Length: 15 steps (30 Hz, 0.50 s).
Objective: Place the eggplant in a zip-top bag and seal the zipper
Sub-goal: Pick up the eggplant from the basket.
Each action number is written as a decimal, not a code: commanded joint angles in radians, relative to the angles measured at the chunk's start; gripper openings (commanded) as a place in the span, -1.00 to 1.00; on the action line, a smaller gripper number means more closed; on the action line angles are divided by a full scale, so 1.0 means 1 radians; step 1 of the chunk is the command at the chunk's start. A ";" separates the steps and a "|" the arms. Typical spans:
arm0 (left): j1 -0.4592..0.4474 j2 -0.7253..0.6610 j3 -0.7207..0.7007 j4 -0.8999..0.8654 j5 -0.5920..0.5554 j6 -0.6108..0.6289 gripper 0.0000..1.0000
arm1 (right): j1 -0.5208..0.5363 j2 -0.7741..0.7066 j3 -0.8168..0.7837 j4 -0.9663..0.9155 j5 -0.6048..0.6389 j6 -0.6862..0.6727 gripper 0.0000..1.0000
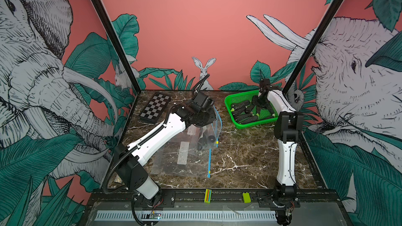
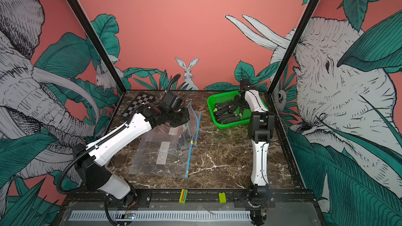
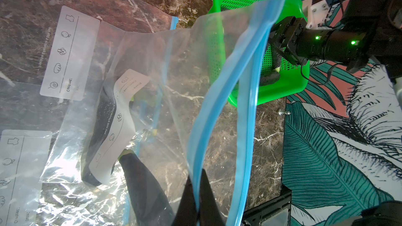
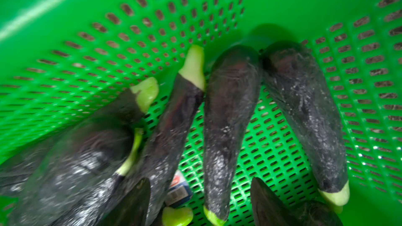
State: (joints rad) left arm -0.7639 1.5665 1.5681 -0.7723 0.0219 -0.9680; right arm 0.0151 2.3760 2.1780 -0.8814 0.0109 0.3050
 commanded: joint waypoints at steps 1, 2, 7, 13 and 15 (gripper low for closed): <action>0.009 -0.025 0.006 -0.001 -0.003 0.008 -1.00 | -0.015 0.027 0.005 -0.009 0.001 -0.007 0.33; 0.008 -0.024 0.007 -0.002 -0.003 0.008 -1.00 | -0.017 0.031 0.005 -0.010 -0.002 -0.007 0.31; 0.012 -0.021 0.008 -0.004 -0.002 0.006 -1.00 | -0.026 0.062 0.022 -0.011 -0.003 -0.007 0.16; 0.015 -0.020 0.009 -0.008 -0.004 0.008 -1.00 | -0.033 0.099 0.029 -0.005 -0.011 -0.014 0.04; 0.014 -0.020 0.010 -0.009 -0.005 0.006 -1.00 | -0.034 0.104 0.029 0.001 -0.014 -0.015 -0.02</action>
State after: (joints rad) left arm -0.7555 1.5669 1.5681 -0.7727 0.0227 -0.9676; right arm -0.0151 2.4672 2.1830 -0.8795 0.0032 0.3016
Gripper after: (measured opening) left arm 0.047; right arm 0.499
